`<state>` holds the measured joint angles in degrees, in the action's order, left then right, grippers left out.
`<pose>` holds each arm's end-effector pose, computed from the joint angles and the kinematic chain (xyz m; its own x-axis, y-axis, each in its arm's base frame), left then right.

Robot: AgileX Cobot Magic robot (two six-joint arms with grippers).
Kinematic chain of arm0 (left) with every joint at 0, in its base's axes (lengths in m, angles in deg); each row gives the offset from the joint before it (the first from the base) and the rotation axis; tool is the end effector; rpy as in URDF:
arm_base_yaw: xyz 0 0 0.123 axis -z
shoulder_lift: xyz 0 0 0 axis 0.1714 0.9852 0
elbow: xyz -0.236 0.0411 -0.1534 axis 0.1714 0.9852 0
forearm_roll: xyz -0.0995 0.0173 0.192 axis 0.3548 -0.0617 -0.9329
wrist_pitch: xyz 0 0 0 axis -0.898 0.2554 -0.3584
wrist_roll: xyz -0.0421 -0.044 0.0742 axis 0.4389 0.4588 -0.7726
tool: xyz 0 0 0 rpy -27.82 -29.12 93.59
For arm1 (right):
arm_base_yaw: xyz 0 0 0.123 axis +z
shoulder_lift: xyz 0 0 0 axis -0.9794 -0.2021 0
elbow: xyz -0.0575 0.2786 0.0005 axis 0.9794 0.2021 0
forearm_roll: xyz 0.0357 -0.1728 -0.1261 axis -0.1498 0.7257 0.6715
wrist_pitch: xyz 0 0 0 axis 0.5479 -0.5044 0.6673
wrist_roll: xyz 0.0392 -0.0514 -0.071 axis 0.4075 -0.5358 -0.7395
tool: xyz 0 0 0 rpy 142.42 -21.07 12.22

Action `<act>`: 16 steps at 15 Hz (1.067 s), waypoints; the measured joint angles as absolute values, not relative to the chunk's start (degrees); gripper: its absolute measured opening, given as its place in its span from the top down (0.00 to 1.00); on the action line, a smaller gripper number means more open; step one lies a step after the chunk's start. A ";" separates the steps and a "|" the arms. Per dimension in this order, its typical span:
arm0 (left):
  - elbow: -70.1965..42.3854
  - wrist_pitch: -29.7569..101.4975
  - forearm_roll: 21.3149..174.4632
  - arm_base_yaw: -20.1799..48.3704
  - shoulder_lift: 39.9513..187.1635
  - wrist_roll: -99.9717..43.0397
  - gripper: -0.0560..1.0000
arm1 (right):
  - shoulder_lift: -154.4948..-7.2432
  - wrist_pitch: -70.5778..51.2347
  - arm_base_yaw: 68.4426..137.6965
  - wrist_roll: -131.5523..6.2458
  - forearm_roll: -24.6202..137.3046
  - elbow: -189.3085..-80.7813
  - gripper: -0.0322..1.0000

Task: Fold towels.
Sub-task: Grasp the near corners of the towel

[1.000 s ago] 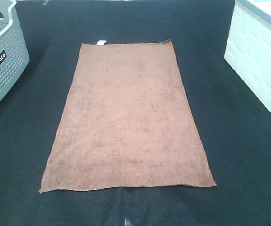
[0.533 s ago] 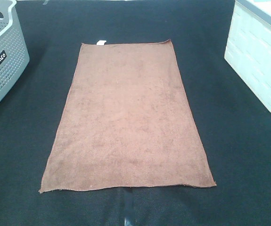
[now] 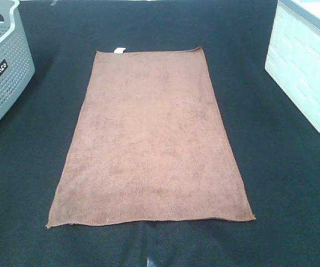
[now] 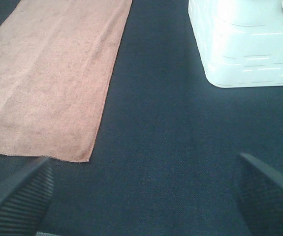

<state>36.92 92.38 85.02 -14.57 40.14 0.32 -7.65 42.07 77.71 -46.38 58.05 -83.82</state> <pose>-0.0313 -0.0035 0.2589 -0.4470 0.0500 -0.8931 -0.0349 0.9967 0.0733 -0.0318 0.0095 0.2594 -0.4451 -0.0572 -0.8937 -0.1010 0.9948 -0.0133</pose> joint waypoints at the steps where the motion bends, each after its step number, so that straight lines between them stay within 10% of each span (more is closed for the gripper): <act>1: 36.46 91.57 85.25 -14.57 40.49 0.32 0.37 | -9.02 41.04 77.71 -46.38 58.05 -84.39 0.08; 7: 37.09 59.95 102.32 -14.57 57.04 1.18 0.37 | -32.28 25.62 77.71 -43.46 56.04 -85.82 0.08; 16: 37.26 63.16 134.12 -14.57 110.62 -22.60 0.37 | -76.23 26.02 77.71 -45.29 50.14 -95.28 0.11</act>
